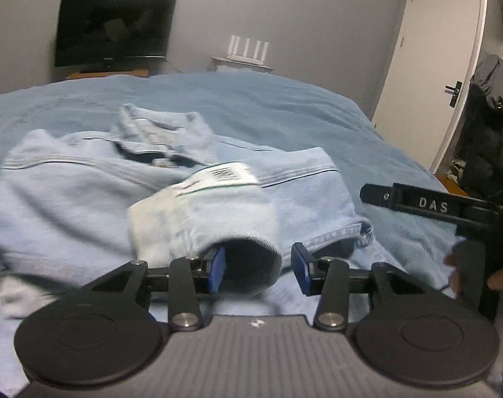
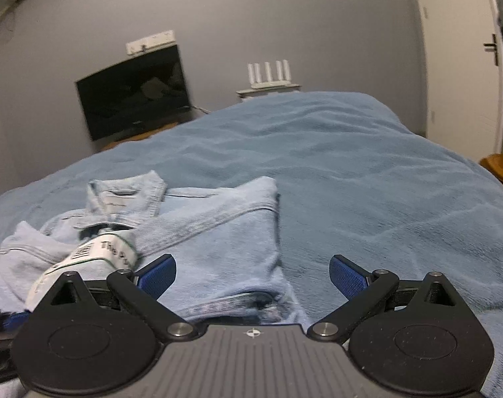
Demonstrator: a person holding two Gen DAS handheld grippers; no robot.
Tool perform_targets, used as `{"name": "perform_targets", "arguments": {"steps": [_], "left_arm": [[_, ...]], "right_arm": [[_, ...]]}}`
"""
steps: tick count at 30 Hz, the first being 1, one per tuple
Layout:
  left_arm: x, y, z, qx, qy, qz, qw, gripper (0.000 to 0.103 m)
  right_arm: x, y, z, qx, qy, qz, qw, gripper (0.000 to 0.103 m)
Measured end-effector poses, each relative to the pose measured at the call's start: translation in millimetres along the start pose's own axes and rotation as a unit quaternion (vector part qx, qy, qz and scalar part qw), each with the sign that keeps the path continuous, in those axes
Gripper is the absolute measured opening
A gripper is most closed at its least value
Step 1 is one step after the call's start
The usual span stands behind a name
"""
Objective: Fold large clothes
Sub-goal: 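Carry the sleeve over the jacket front with the left gripper and release, then grasp the sleeve cuff with the right gripper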
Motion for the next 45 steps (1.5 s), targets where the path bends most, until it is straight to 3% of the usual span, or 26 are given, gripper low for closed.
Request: {"name": "perform_targets", "arguments": {"steps": [3,5,11,16,20,24,26,27,28,30,31,33,35,37,39,42,44,45], "left_arm": [[35.4,4.0,-26.5,0.01,-0.071,-0.009,0.9974,0.059],[48.8,6.1,-48.4,0.032,-0.096,-0.008,0.9948,0.059],[55.9,17.4,-105.9,0.105,-0.143,-0.001,0.9842,0.059],[42.1,25.0,-136.5,0.127,-0.149,-0.012,0.9806,0.059],[32.0,31.7,-159.5,0.181,-0.131,-0.028,0.9743,0.059],[23.4,36.0,-168.8,0.194,-0.123,-0.033,0.9727,0.059],[20.8,37.3,-172.8,0.204,-0.114,-0.034,0.9717,0.059],[20.2,37.2,-174.3,0.209,-0.112,-0.034,0.9709,0.059],[20.0,37.0,-175.9,0.212,-0.111,-0.034,0.9703,0.059],[21.1,36.6,-178.1,0.216,-0.112,-0.032,0.9694,0.059],[21.5,36.2,-178.8,0.216,-0.112,-0.03,0.9694,0.059],[23.0,35.6,-180.0,0.218,-0.111,-0.027,0.9693,0.059],[23.9,34.8,-180.2,0.22,-0.11,-0.026,0.9689,0.059],[24.3,33.5,-178.4,0.218,-0.108,-0.024,0.9697,0.059],[24.4,31.8,-174.9,0.209,-0.11,-0.022,0.9715,0.059],[24.8,29.7,-166.0,0.174,-0.125,-0.017,0.9767,0.059],[24.5,28.9,-160.8,0.154,-0.134,-0.016,0.9788,0.059],[24.1,28.4,-157.9,0.145,-0.136,-0.016,0.9798,0.059]], "right_arm": [[3.6,-0.1,-14.6,0.02,-0.032,0.005,0.999,0.1],[7.4,0.3,-29.8,0.04,-0.056,0.007,0.998,0.1],[18.3,13.6,-85.4,0.128,-0.137,-0.005,0.982,0.092],[15.0,32.5,-136.0,0.241,-0.145,-0.028,0.959,0.08],[0.9,52.0,-180.2,0.387,-0.124,-0.035,0.913,0.08],[-21.8,75.2,-206.3,0.491,-0.096,-0.085,0.862,0.074],[-32.5,87.1,-212.1,0.535,-0.077,-0.101,0.835,0.06],[-36.2,88.4,-211.4,0.545,-0.057,-0.098,0.831,0.037],[-38.2,85.6,-208.8,0.537,-0.052,-0.101,0.836,0.035],[-37.2,68.7,-200.7,0.476,-0.06,-0.097,0.872,0.028],[-32.9,55.3,-193.3,0.429,-0.064,-0.085,0.897,0.025],[-22.6,33.1,-175.7,0.349,-0.067,-0.055,0.933,0.022],[-8.4,10.4,-146.8,0.258,-0.056,-0.019,0.964,0.021],[0.8,-4.5,-113.8,0.16,-0.042,-0.005,0.986,0.021],[6.2,-9.1,-78.8,0.074,-0.033,-0.004,0.997,0.02],[1.9,2.5,-43.3,0.006,-0.032,-0.043,0.999,0.02],[2.1,11.4,-29.1,-0.024,-0.032,-0.051,0.998,0.03],[4.8,15.5,-23.3,-0.038,-0.028,-0.044,0.998,0.04]]}}
Point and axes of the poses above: each gripper's, at about its wrist camera, not at the fingertips, and x roughly against the way its jaws point, z to its right, y to its underside, the point moved 2 cm from there along -x, roughly the way its jaws point, and after that the axes turned 11 degrees about -y, right-handed, at the moved point
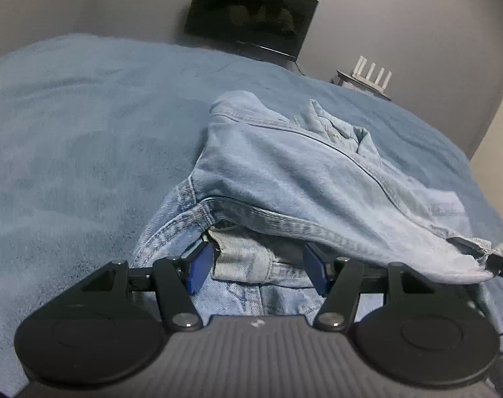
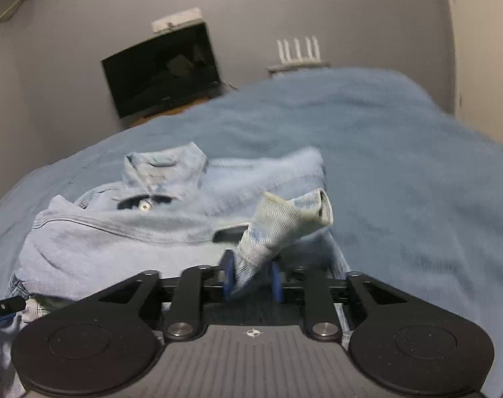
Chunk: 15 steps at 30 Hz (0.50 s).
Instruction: Fold large clothes
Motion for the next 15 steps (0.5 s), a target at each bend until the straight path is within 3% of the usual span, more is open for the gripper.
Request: {"name": "perform_targets", "arguments": {"steps": [3,6,14,15], "left_arm": [[1.3,0.9,5.7,-0.02,-0.009,0.007,0.9997,0.059],[1.9,2.2,11.6,-0.046,-0.024,0.016,0.9986,0.059],[-10.2,8.3,19.8,-0.085,-0.042,0.004,0.9955,0.059],[-9.6,8.6,21.0,-0.088,-0.034,0.006,0.9956,0.059]], "right_arm": [[3.1,4.5,16.0,-0.043,-0.01,0.022,0.999,0.053],[-5.5,-0.3,24.1,-0.08,-0.045,0.023,0.995,0.056],[-18.0,-8.4,38.6,-0.1,-0.062,0.018,0.993,0.055],[-19.2,-8.6,38.1,-0.098,-0.062,0.018,0.993,0.049]]}}
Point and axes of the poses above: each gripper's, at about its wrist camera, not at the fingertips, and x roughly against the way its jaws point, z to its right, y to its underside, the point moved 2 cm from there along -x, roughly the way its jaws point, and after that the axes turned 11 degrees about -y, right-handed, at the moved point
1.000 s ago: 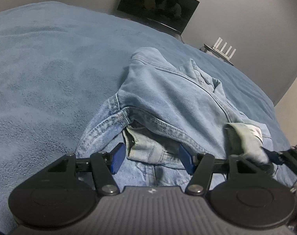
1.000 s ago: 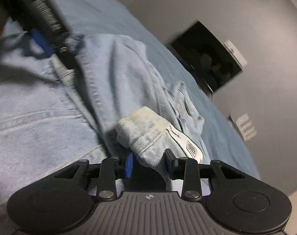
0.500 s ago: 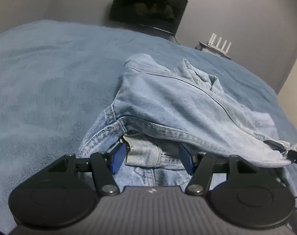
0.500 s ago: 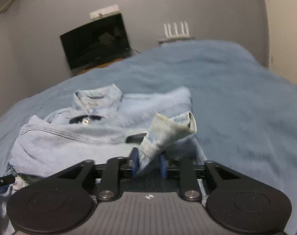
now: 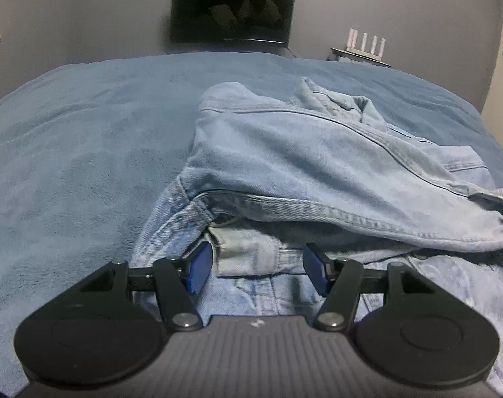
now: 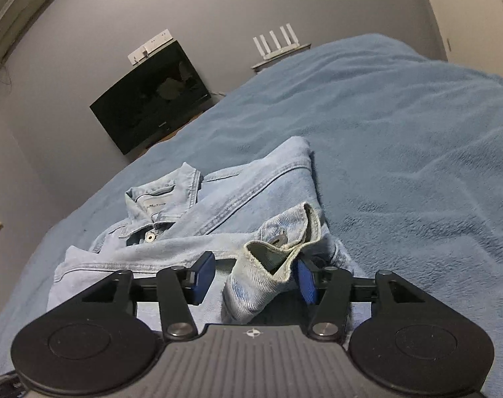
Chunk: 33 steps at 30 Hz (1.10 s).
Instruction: Fold large clothes
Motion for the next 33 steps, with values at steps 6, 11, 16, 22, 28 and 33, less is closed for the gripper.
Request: {"name": "perform_targets", "arguments": {"steps": [6,11,16,22,28,33], "left_arm": [[24.2,-7.4,30.7,-0.065,0.054,0.018,0.9962,0.059],[25.8,8.5,63.8,-0.167,0.027,0.014,0.9855,0.059],[17.9,15.5,67.3,-0.176,0.029,0.0,0.984,0.059],[15.3,15.1,65.6,-0.175,0.029,-0.003,0.9842,0.06],[17.7,10.4,58.9,-0.154,0.028,0.008,0.9876,0.06],[15.4,-10.7,43.8,-0.1,0.015,0.037,0.9942,0.06]], "right_arm": [[7.9,-2.6,-12.6,0.06,-0.004,0.027,0.998,0.02],[26.1,-10.6,-32.3,0.132,-0.053,0.115,0.983,0.017],[-3.9,-7.6,-19.7,0.153,0.028,0.026,0.987,0.018],[-15.1,-4.4,-5.2,0.128,0.059,-0.005,0.99,0.026],[-16.7,-15.5,8.0,0.068,0.025,0.017,0.997,0.047],[-22.0,-25.3,15.4,0.043,0.004,0.023,0.999,0.05]]}}
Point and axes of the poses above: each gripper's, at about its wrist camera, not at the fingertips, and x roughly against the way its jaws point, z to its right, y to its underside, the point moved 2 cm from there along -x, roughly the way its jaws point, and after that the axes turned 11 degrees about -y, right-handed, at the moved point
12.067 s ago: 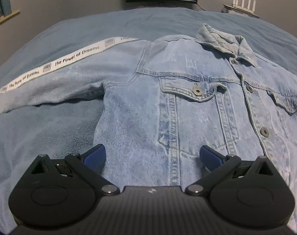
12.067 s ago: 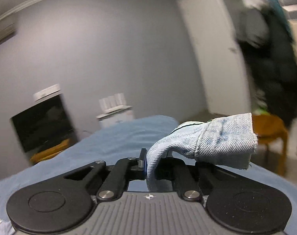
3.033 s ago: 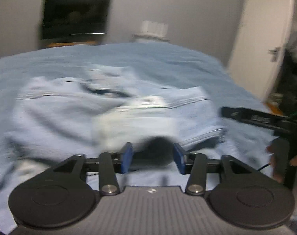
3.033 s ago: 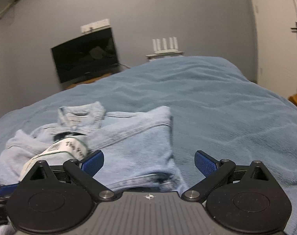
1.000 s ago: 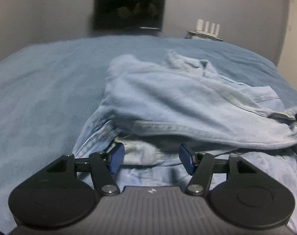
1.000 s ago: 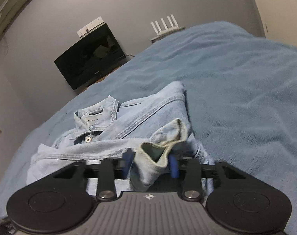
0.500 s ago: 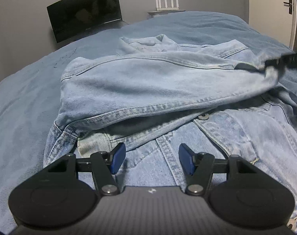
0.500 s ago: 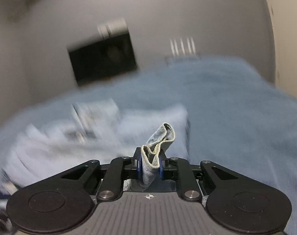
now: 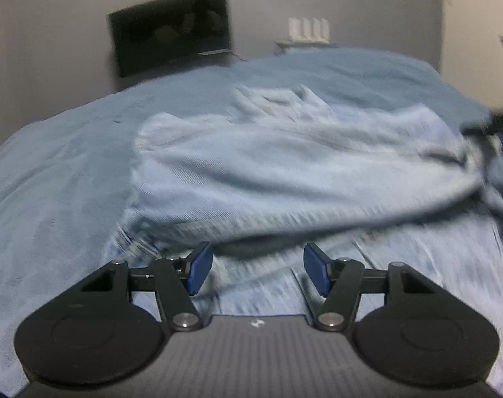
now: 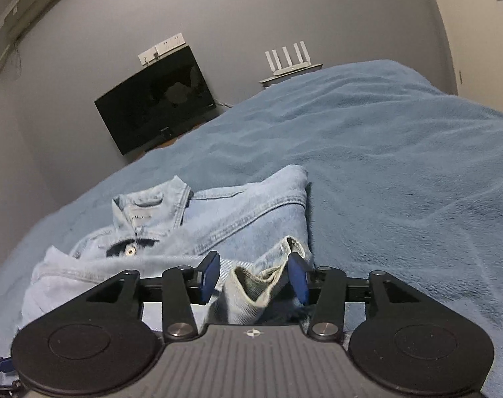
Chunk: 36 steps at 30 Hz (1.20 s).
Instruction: Fold large clothes
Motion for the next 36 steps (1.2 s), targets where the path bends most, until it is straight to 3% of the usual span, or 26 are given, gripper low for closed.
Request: {"name": "perform_targets", "arguments": {"steps": [4,7,14,15,16,17,18,19,21,23,26,29,31,33,36], "left_arm": [[-10.9,-24.1,-11.8,0.039,-0.011,0.028,0.9988,0.064],[-26.0,-34.2,-8.1,0.03,-0.012,0.035,0.9989,0.065],[-57.3,-9.1,4.1,-0.028,-0.014,-0.017,0.9994,0.065],[-58.5,-7.2,4.2,-0.034,-0.013,-0.019,0.9992,0.065],[-59.7,-7.2,2.7,-0.03,-0.011,-0.022,0.9993,0.065],[-60.1,-7.7,1.1,-0.021,-0.008,-0.026,0.9994,0.065],[-60.5,-8.6,0.0,-0.016,-0.005,-0.028,0.9995,0.065],[-60.2,-8.9,-0.7,-0.014,-0.004,-0.028,0.9995,0.065],[-59.5,-7.6,0.2,-0.017,-0.005,-0.026,0.9995,0.065],[-60.8,-7.2,0.9,-0.019,-0.008,-0.026,0.9994,0.065],[-62.6,-7.8,1.5,-0.021,-0.01,-0.027,0.9994,0.065],[-62.2,-7.8,1.3,-0.021,-0.01,-0.027,0.9994,0.065],[-62.6,-7.8,2.9,-0.022,-0.011,-0.027,0.9994,0.065],[-59.5,-7.6,2.3,-0.021,-0.014,-0.025,0.9994,0.066],[-42.7,-7.1,-1.0,-0.008,-0.021,-0.021,0.9995,0.067]], "right_arm": [[2.1,-4.7,14.5,-0.044,-0.006,0.008,0.999,0.052],[6.6,-11.3,25.1,-0.092,-0.028,0.016,0.995,0.062],[-15.7,-2.6,16.9,-0.037,-0.013,-0.036,0.999,0.059],[-20.0,-1.3,11.9,-0.014,0.004,-0.046,0.999,0.052],[-23.0,-0.5,5.9,0.017,0.021,-0.051,0.998,0.029],[-22.2,-0.4,-2.7,0.059,0.038,-0.041,0.997,0.013],[-17.2,-1.8,-11.3,0.089,0.04,-0.017,0.995,0.005],[-10.8,-4.1,-17.2,0.099,0.022,0.013,0.995,0.003],[5.7,-9.9,-30.4,0.116,-0.021,0.08,0.99,0.002],[13.2,-12.0,-41.4,0.15,-0.022,0.114,0.982,0.002],[1.4,-10.0,-35.0,0.137,0.002,0.074,0.988,0.002],[-20.0,2.5,-19.0,0.133,0.06,-0.003,0.989,0.004],[-27.8,8.8,-9.9,0.127,0.088,-0.028,0.987,0.012],[-28.6,14.4,-2.1,0.112,0.103,-0.036,0.988,0.021],[-6.9,11.6,2.2,0.073,0.098,0.004,0.993,0.04]]}}
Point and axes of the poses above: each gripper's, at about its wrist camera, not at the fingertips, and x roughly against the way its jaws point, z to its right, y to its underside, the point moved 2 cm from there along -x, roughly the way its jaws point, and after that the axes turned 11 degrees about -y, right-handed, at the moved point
